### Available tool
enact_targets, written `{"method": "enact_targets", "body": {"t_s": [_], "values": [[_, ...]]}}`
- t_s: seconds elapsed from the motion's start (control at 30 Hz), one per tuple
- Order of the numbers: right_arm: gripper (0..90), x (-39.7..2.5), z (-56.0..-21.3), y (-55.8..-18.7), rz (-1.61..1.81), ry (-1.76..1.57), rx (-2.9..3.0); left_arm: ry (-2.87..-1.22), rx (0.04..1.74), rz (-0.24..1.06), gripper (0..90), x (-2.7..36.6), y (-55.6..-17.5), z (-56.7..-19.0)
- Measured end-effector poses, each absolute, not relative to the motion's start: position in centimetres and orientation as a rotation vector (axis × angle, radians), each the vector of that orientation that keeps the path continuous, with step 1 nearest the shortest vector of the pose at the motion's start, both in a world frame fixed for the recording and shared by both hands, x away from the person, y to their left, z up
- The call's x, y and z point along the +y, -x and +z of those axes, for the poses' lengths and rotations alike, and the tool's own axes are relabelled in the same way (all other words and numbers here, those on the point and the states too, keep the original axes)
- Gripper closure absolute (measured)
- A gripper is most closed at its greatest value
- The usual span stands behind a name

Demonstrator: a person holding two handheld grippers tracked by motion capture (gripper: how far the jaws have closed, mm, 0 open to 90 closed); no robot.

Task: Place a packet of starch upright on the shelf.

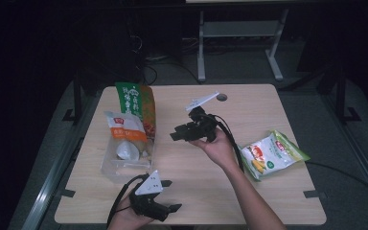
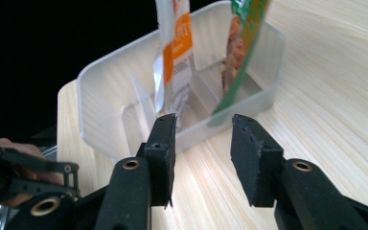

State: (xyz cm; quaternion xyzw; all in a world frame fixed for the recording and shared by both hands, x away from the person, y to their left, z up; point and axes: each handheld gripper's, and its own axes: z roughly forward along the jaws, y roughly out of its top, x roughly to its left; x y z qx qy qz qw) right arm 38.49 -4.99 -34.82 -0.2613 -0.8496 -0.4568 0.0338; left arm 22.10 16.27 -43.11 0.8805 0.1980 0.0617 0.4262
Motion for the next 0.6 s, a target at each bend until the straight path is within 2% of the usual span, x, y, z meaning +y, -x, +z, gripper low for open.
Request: {"method": "enact_targets", "body": {"t_s": [0.6], "values": [[52.7,-11.1,-35.6,-37.6,-1.390,0.954,-2.604,-2.181,0.507,0.147,21.3,16.3,-22.3,-43.1]]}}
